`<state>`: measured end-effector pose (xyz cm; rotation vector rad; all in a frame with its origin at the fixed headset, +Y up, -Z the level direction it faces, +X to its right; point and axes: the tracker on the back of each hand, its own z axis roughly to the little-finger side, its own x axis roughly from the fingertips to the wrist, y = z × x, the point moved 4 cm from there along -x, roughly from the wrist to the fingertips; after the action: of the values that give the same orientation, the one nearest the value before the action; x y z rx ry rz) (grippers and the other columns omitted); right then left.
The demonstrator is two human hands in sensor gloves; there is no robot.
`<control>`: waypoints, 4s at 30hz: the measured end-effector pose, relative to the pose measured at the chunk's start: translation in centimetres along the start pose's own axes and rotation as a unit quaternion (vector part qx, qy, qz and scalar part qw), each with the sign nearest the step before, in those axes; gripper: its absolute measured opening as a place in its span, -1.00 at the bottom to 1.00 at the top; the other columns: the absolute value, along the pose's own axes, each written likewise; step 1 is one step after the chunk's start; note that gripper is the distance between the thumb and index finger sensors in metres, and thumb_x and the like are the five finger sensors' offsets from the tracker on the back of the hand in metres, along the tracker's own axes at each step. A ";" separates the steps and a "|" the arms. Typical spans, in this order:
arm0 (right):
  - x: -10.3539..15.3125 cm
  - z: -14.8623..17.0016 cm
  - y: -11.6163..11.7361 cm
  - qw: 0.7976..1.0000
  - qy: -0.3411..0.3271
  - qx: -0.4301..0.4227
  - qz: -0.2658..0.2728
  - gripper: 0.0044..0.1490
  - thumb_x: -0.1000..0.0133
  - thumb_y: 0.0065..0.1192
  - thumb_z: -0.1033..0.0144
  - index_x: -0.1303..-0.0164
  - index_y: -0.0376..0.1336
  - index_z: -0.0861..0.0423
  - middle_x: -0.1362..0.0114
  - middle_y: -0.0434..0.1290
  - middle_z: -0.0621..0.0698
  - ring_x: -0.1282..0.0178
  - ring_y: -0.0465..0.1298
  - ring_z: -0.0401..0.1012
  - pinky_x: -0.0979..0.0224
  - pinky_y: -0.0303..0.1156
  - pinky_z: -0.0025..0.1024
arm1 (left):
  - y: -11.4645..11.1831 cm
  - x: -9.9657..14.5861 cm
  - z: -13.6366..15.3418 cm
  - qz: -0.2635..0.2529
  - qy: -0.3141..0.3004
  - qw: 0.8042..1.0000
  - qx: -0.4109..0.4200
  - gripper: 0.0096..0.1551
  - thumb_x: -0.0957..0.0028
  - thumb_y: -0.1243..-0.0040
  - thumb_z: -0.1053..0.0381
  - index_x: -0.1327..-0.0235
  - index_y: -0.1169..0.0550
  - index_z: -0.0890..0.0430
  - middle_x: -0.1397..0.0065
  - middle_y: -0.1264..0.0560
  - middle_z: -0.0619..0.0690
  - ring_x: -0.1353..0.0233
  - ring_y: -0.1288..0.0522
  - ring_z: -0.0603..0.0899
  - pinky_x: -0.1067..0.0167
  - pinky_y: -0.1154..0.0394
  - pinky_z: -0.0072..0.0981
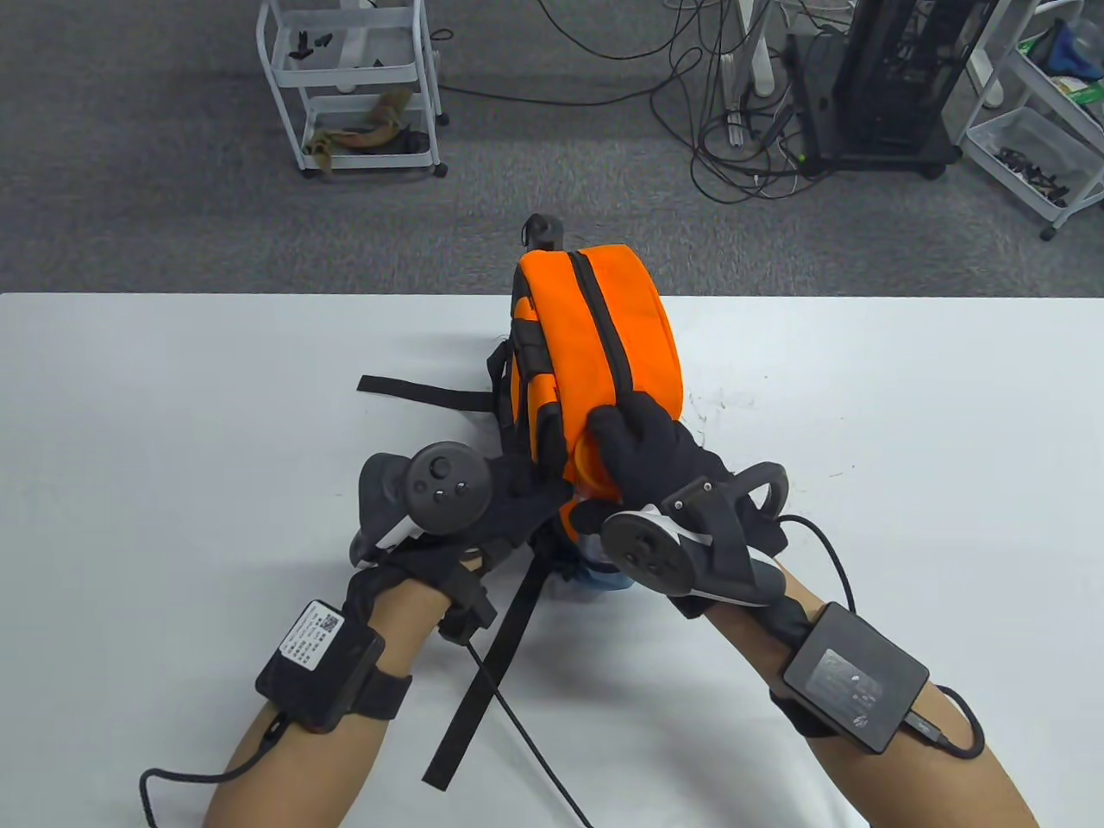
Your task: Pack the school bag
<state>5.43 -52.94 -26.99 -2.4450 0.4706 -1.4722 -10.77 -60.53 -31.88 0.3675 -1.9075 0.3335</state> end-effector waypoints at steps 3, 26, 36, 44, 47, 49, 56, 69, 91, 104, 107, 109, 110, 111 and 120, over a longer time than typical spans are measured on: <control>0.1 0.6 -0.1 1.000 -0.002 -0.007 -0.001 0.23 0.23 0.60 -0.21 -0.48 0.34 0.36 -0.48 0.46 0.51 0.04 0.78 0.26 0.17 0.90 -0.26 | -0.3 -1.0 -2.1 -0.031 -0.032 0.998 -0.041 -0.27 -0.35 -0.06 -0.36 -0.16 -0.78 0.20 -0.07 -0.84 0.23 -0.01 -0.80 0.35 -0.12 -0.60 0.41; 0.7 3.1 8.1 0.976 0.190 -0.046 -0.098 0.46 -0.05 0.49 -0.28 -0.59 -0.03 0.63 -0.54 0.27 0.68 -0.18 0.67 0.45 -0.05 0.83 0.15 | 2.3 -0.7 -5.6 -0.062 -0.097 0.993 -0.019 -0.48 -0.30 -0.29 -0.24 0.02 -0.85 0.17 0.09 -0.89 0.08 0.10 -0.84 0.22 -0.07 -0.68 0.30; 2.4 5.3 7.4 0.982 -0.088 -0.063 -0.156 0.36 0.06 0.64 -0.10 -0.69 -0.03 0.30 -0.71 0.20 0.43 -0.47 0.55 0.46 -0.29 0.74 0.35 | 10.3 0.6 3.2 0.023 0.038 0.992 -0.117 0.40 -0.14 -0.53 -0.24 -0.90 0.12 0.11 -0.91 -0.04 0.43 -0.74 -0.14 0.74 -0.48 -0.22 0.72; 3.0 9.0 7.1 0.983 -0.075 -0.082 -0.150 0.35 0.18 0.73 0.03 -0.69 -0.02 0.12 -0.72 0.09 0.46 -0.55 0.48 0.45 -0.31 0.75 0.30 | 5.1 -1.2 3.3 0.106 -0.013 0.980 -0.168 0.56 -0.01 -0.52 -0.33 -0.85 0.24 0.15 -0.87 0.15 0.51 -0.66 -0.31 0.74 -0.43 -0.41 0.55; 2.3 11.4 7.7 0.994 0.021 0.016 -0.108 0.43 0.17 0.42 -0.37 -0.69 0.01 0.29 -0.58 0.22 0.52 -0.17 0.70 0.31 0.02 0.89 -0.22 | 5.5 -2.1 2.3 0.008 -0.012 0.980 -0.199 0.10 -0.01 -0.53 -0.34 -0.69 -0.30 0.10 -0.66 -0.42 0.36 -0.30 -0.73 0.48 -0.07 -0.70 0.20; 2.3 12.8 8.1 0.991 0.086 0.013 -0.099 0.45 0.15 0.34 -0.44 -0.68 0.03 0.34 -0.58 0.23 0.51 0.05 0.75 0.17 0.18 0.89 -0.42 | 5.1 -2.2 1.4 0.034 0.012 0.970 -0.240 0.02 -0.07 -0.43 -0.41 -0.66 -0.34 0.08 -0.65 -0.45 0.34 -0.26 -0.76 0.44 -0.02 -0.73 0.12; 2.6 12.9 8.5 0.981 0.051 -0.128 -0.135 0.40 0.19 0.64 0.04 -0.71 -0.07 0.25 -0.71 0.17 0.45 0.27 0.75 0.04 0.35 0.87 -0.53 | 5.0 -2.6 1.5 0.029 -0.011 0.981 -0.194 -0.20 -0.12 -0.44 -0.35 -0.51 -0.47 0.03 -0.59 -0.50 0.32 0.24 -0.83 0.15 0.21 -0.79 -0.10; 0.0 13.2 10.9 0.986 0.135 -0.060 -0.081 0.49 0.09 0.56 -0.19 -0.74 -0.15 0.34 -0.65 0.13 0.58 0.12 0.73 0.19 0.17 0.90 -0.31 | 4.8 -4.2 3.0 -0.029 0.030 0.991 -0.130 -0.26 -0.10 -0.49 -0.21 -0.49 -0.46 -0.01 -0.59 -0.50 0.28 0.34 -0.84 0.09 0.33 -0.84 -0.15; 0.0 14.7 2.4 0.986 0.098 -0.016 -0.135 0.49 -0.04 0.42 -0.20 -0.74 -0.31 0.37 -0.81 -0.11 0.49 -0.58 0.38 0.50 -0.45 0.48 0.44 | 11.4 2.6 3.3 -0.046 0.023 0.990 -0.129 0.20 -0.26 -0.30 -0.31 -0.88 0.04 0.17 -0.84 -0.16 0.42 -0.50 -0.50 0.55 -0.32 -0.47 0.51; 12.9 8.5 1.8 0.994 0.040 -0.080 -0.057 0.40 -0.07 0.10 -0.35 -0.79 -0.27 0.34 -0.84 -0.14 0.46 -0.69 -0.14 0.58 -0.44 -0.09 0.78 | 5.8 14.2 1.0 -0.071 -0.018 0.969 -0.235 0.14 -0.27 -0.08 -0.45 -0.92 0.03 0.08 -0.92 -0.05 0.39 -0.77 0.04 0.69 -0.45 -0.06 0.79; 14.5 7.5 3.9 0.993 0.047 -0.088 -0.067 0.41 -0.07 0.08 -0.36 -0.78 -0.29 0.35 -0.83 -0.16 0.46 -0.68 -0.15 0.58 -0.43 -0.10 0.78 | 3.0 14.8 1.6 -0.081 -0.036 0.974 -0.207 0.15 -0.26 -0.09 -0.45 -0.90 0.02 0.10 -0.91 -0.05 0.39 -0.76 0.06 0.68 -0.41 -0.01 0.83; 15.6 7.0 5.1 0.992 0.048 -0.094 -0.073 0.40 -0.08 0.06 -0.36 -0.77 -0.37 0.29 -0.83 -0.20 0.43 -0.67 -0.18 0.59 -0.42 -0.12 0.78 | 1.1 15.1 2.2 -0.054 -0.022 0.976 -0.211 0.15 -0.25 -0.07 -0.45 -0.90 0.04 0.09 -0.91 0.02 0.40 -0.74 0.13 0.69 -0.40 0.04 0.84; 16.0 6.8 5.8 0.992 0.050 -0.094 -0.073 0.40 -0.08 0.07 -0.36 -0.77 -0.38 0.28 -0.83 -0.22 0.43 -0.67 -0.20 0.59 -0.41 -0.14 0.79 | 0.1 15.4 2.6 -0.038 -0.015 0.974 -0.221 0.16 -0.26 -0.03 -0.47 -0.90 0.06 0.09 -0.91 0.06 0.40 -0.74 0.17 0.69 -0.39 0.06 0.85; 16.4 6.7 6.4 0.992 0.051 -0.084 -0.072 0.41 -0.08 0.06 -0.37 -0.77 -0.38 0.28 -0.83 -0.23 0.43 -0.66 -0.22 0.58 -0.41 -0.15 0.79 | -0.6 15.5 2.8 -0.033 -0.015 0.973 -0.227 0.17 -0.26 -0.02 -0.48 -0.90 0.07 0.09 -0.90 0.07 0.40 -0.73 0.18 0.69 -0.39 0.06 0.85; 17.6 6.7 10.7 0.990 0.039 -0.056 -0.125 0.45 -0.08 -0.06 -0.44 -0.75 -0.43 0.34 -0.78 -0.32 0.51 -0.59 -0.32 0.59 -0.30 -0.24 0.82 | -4.5 16.0 4.9 0.046 0.019 0.968 -0.247 0.20 -0.28 0.12 -0.50 -0.86 0.24 0.12 -0.86 0.28 0.42 -0.67 0.36 0.71 -0.30 0.20 0.90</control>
<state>17.57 -69.41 -19.83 -2.6206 0.2766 -1.6852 -18.54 -68.12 -18.38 -0.0603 -1.8968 -0.0804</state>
